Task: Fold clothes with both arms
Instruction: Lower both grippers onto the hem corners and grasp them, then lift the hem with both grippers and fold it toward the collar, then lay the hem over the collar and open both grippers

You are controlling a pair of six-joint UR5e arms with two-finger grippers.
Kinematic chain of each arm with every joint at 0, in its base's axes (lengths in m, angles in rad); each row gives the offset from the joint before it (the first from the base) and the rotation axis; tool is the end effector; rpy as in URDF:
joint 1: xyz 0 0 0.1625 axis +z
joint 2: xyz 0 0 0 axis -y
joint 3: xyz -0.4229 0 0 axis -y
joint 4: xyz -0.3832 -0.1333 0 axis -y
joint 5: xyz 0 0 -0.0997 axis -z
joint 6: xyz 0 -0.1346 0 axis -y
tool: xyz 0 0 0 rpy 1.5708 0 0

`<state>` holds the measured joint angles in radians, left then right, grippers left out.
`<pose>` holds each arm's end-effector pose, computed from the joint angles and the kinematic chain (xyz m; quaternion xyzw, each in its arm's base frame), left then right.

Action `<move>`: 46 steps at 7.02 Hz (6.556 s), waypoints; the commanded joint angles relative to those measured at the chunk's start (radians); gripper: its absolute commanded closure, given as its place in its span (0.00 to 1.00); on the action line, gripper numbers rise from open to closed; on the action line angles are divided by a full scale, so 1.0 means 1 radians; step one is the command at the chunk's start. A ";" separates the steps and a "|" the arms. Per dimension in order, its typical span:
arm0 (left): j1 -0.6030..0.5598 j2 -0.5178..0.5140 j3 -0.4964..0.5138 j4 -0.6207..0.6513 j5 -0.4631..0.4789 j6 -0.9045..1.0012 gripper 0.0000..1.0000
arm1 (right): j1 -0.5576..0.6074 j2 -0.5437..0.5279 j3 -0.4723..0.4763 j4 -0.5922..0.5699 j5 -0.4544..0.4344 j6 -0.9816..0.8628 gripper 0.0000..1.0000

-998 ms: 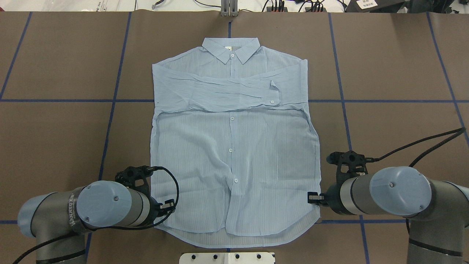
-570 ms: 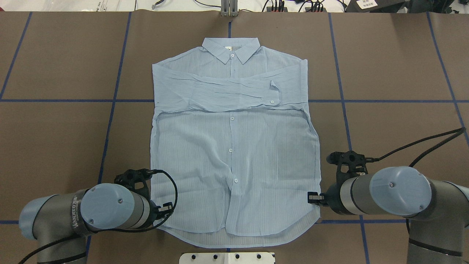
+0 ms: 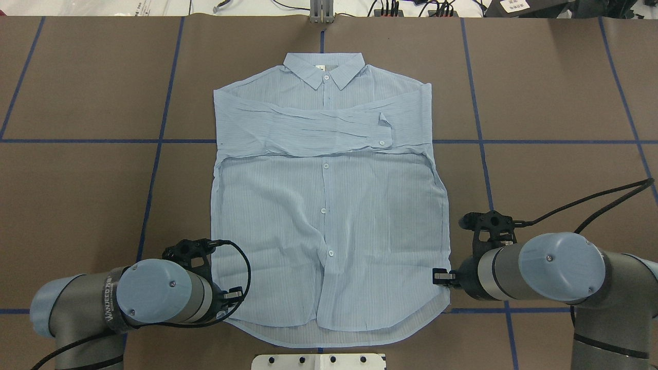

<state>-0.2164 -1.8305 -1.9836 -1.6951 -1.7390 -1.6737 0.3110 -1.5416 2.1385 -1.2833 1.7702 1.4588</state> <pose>0.5358 -0.2312 0.3540 -0.0554 0.3903 -0.1138 0.9119 -0.4382 -0.2529 0.3763 0.0014 -0.4352 0.0470 0.8991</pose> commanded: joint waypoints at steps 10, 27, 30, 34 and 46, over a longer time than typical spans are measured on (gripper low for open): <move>-0.083 0.068 -0.120 0.006 -0.007 0.123 1.00 | 0.155 0.006 0.011 0.004 0.153 -0.011 1.00; -0.570 -0.199 0.079 -0.046 -0.254 0.344 1.00 | 0.663 0.483 -0.443 0.001 0.377 -0.083 1.00; -0.655 -0.338 0.392 -0.238 -0.254 0.362 1.00 | 0.674 0.642 -0.681 0.006 0.380 -0.133 1.00; -0.679 -0.430 0.696 -0.456 -0.252 0.370 1.00 | 0.674 0.681 -0.790 0.007 0.376 -0.173 1.00; -0.679 -0.460 0.848 -0.554 -0.244 0.373 0.97 | 0.665 0.738 -0.910 0.009 0.354 -0.215 0.48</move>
<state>-0.8958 -2.2903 -1.1335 -2.2494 -1.9834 -1.2991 0.9768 -0.8049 1.2289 -1.2752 2.1251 1.2440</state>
